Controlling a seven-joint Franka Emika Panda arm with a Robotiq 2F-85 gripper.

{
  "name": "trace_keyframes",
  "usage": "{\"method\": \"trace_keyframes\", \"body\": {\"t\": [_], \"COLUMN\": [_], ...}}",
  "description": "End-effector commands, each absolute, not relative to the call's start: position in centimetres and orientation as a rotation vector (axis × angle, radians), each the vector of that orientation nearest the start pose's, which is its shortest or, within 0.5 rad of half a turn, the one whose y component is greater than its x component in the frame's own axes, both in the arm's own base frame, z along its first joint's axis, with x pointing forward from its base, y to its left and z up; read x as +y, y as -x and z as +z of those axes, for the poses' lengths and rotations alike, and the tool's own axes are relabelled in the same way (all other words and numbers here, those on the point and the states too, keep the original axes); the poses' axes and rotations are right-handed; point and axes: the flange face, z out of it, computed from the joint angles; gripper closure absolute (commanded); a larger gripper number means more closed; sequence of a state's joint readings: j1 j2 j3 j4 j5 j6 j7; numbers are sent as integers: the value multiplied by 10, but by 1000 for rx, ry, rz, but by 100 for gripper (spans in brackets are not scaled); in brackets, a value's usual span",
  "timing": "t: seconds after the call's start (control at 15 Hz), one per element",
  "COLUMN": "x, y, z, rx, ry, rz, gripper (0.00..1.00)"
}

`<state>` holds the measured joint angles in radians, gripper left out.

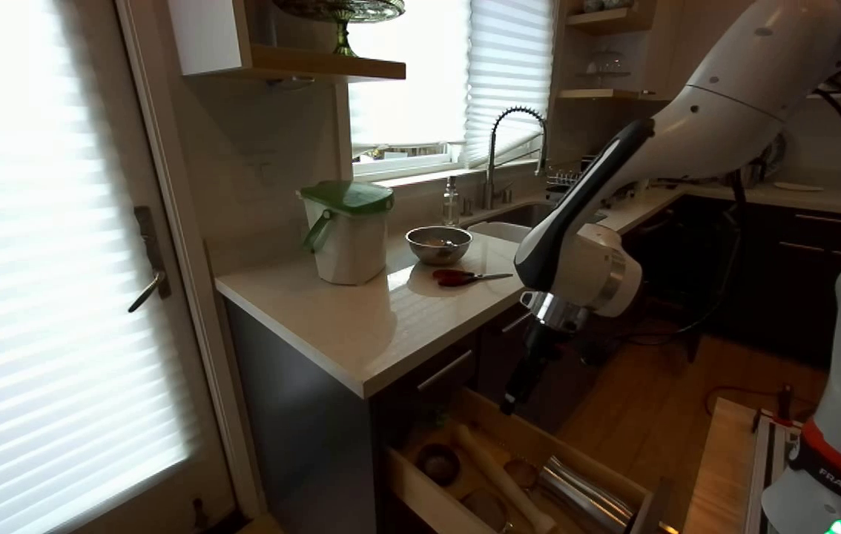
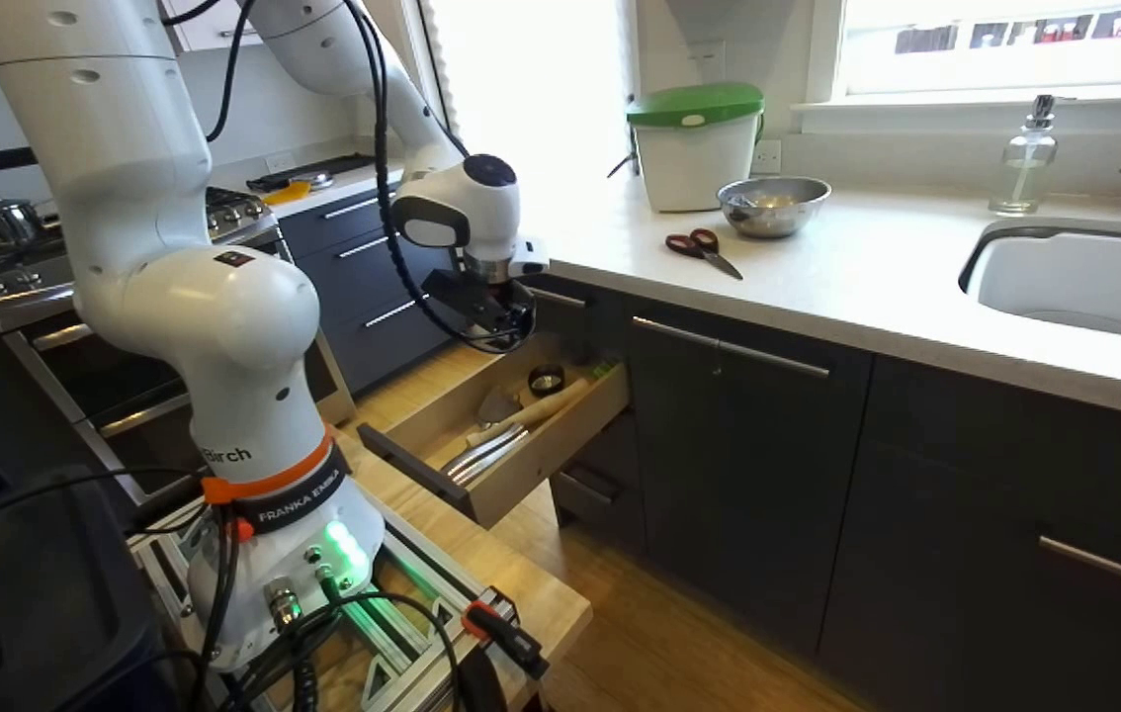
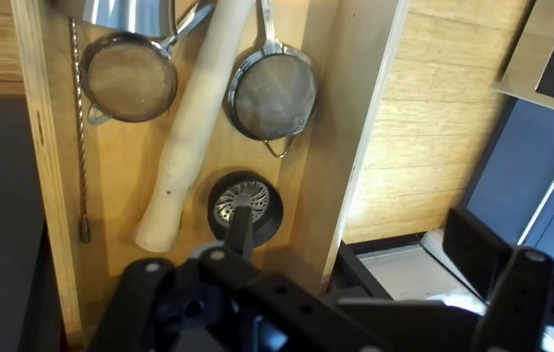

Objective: Remove the green object from the open drawer

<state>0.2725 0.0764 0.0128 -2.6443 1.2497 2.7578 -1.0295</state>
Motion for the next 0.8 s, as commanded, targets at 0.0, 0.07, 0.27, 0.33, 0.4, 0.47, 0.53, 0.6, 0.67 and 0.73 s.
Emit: {"method": "trace_keyframes", "body": {"t": [0.0,0.07,0.27,0.33,0.4,0.47,0.53,0.6,0.67,0.73], "x": [86,88,96,98,92,95,97,97,98,98], "y": [-413,-417,-430,-434,-426,-430,-432,-434,-435,-435], "z": [188,184,174,168,183,179,175,171,170,169], "rx": [-179,-152,-53,-43,-75,-64,-58,-55,-53,-52], "ry": [2769,2784,2830,2842,2810,2820,2824,2826,2828,2829], "rz": [-359,-380,-441,-441,-434,-437,-433,-429,-427,-426], "gripper": [0,0,0,0,0,0,0,0,0,0]}}
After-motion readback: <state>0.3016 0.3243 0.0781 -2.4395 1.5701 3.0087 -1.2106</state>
